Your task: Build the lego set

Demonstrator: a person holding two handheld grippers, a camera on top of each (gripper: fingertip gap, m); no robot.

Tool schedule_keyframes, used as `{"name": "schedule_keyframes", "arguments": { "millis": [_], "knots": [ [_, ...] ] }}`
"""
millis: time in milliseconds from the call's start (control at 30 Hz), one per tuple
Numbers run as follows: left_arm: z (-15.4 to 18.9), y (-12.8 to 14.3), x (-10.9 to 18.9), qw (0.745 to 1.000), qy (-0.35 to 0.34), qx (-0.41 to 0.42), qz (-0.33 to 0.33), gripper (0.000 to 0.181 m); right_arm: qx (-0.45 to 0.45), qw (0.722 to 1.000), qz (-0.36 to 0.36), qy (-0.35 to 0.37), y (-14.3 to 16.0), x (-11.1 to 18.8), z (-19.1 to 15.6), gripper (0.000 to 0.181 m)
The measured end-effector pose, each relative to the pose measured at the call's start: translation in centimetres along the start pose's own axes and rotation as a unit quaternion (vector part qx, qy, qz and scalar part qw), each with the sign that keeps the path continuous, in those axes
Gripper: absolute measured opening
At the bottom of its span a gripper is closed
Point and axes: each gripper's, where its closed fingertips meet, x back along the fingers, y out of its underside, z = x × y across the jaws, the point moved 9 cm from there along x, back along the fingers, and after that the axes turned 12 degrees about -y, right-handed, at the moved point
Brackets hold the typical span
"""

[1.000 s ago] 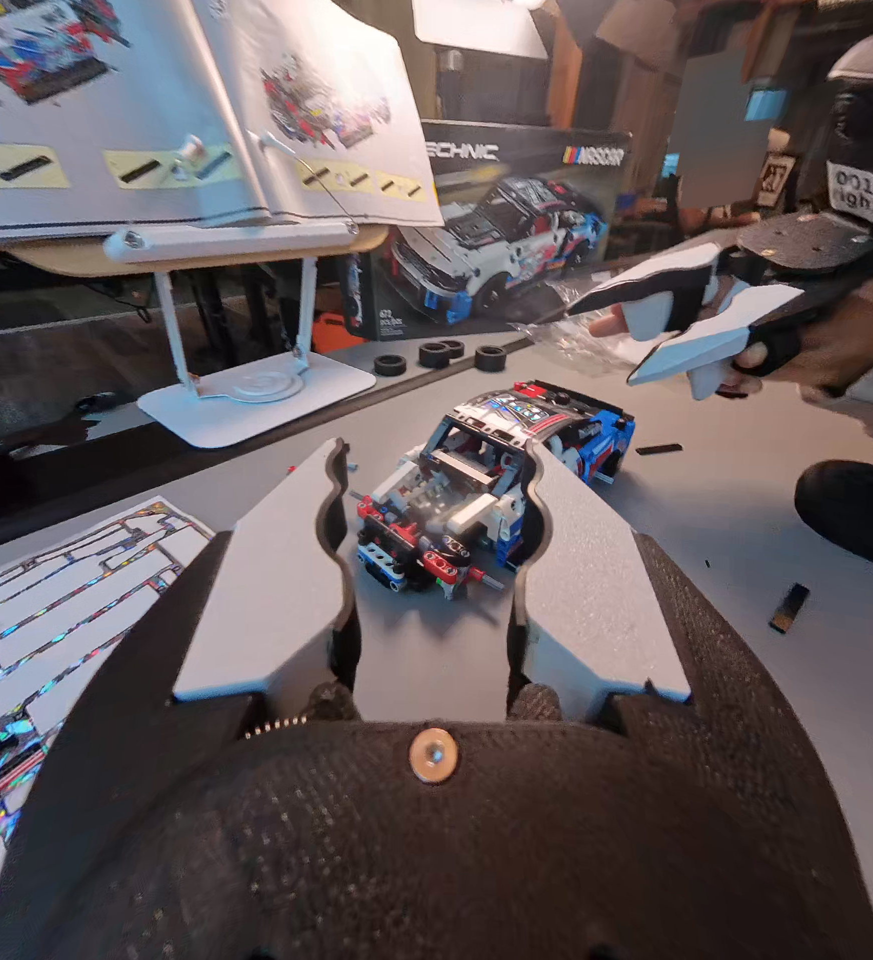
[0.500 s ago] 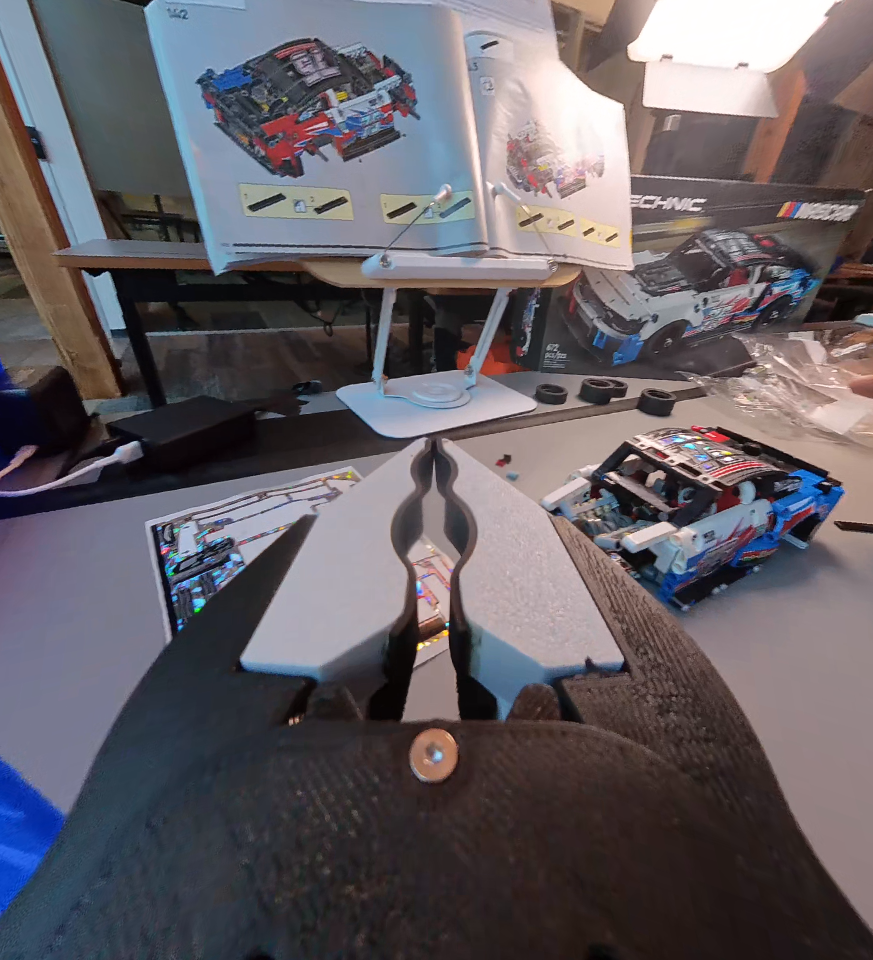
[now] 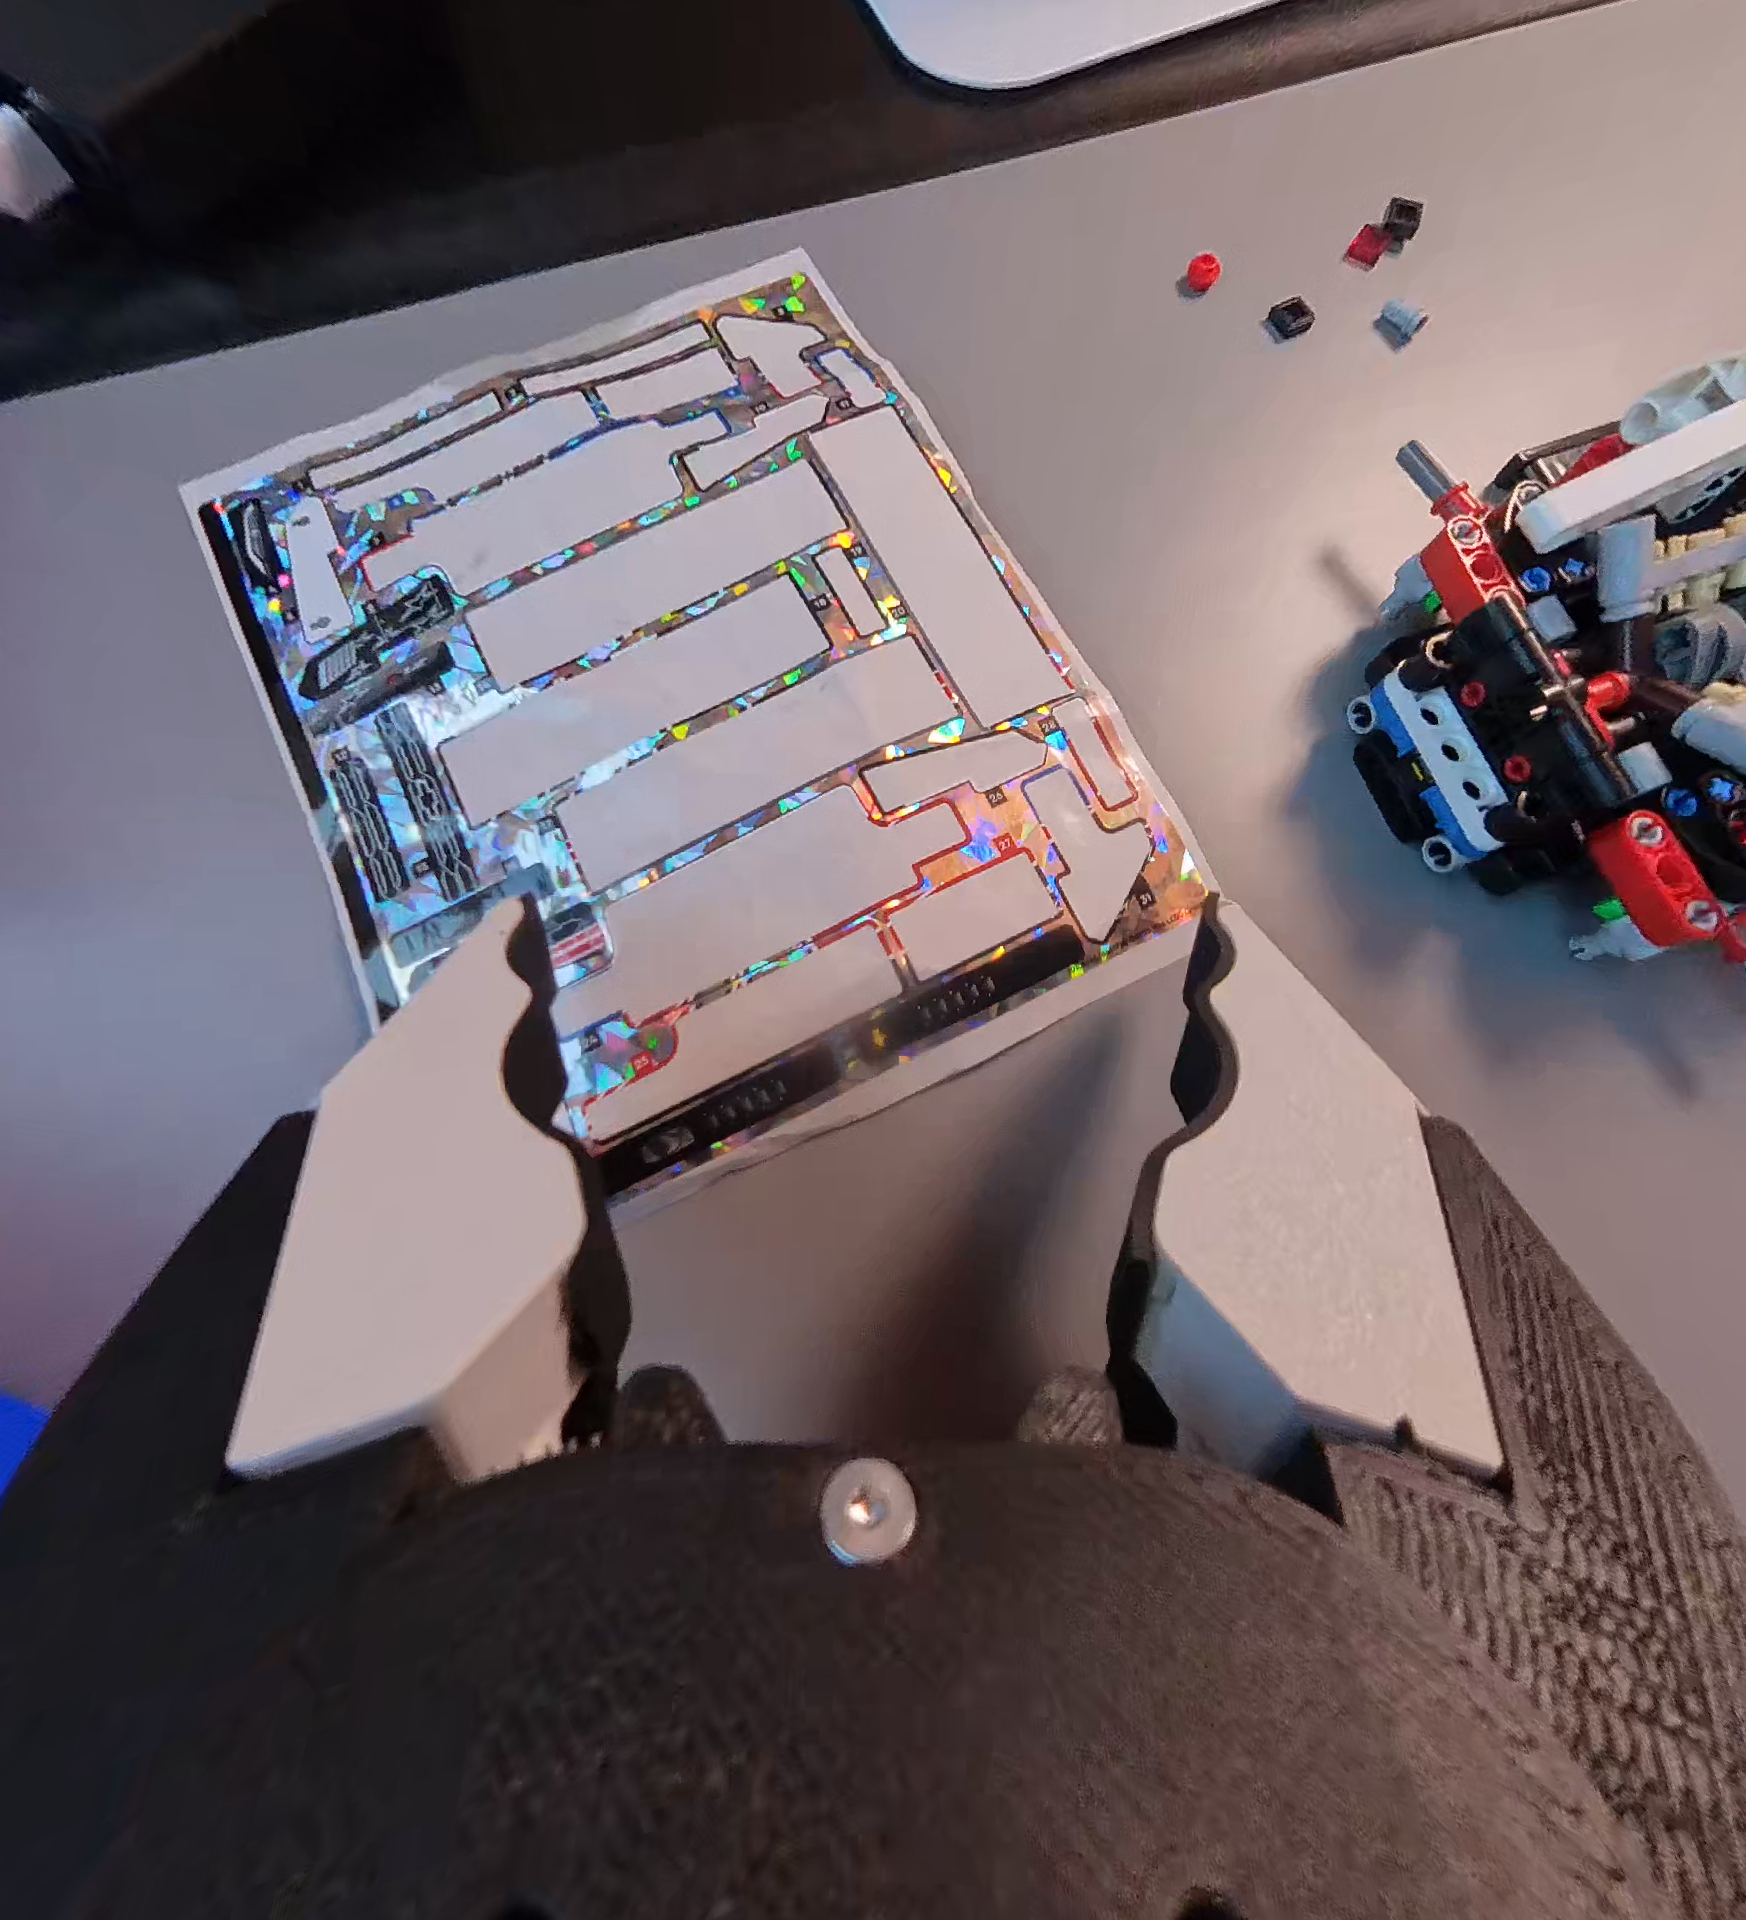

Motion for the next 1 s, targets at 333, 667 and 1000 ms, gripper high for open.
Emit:
{"name": "schedule_keyframes", "arguments": {
  "millis": [333,667,1000],
  "knots": [
    [-0.7,0.6,-0.4,1.000,-0.014,-0.003,-0.026,0.038,-0.041,0.999,-0.010,-0.003,0.6,0.3,0.7,0.000],
    [0.1,-1.5,5.2,0.968,-0.142,-0.119,0.172,0.000,0.003,0.997,0.001,-0.076,-0.4,-0.1,-2.1,0.006],
    [14.4,-0.9,11.9,0.860,-0.077,-0.313,0.396,0.000,-0.156,0.956,0.019,-0.247,-4.2,-5.5,-8.1,0.104]
  ]
}}
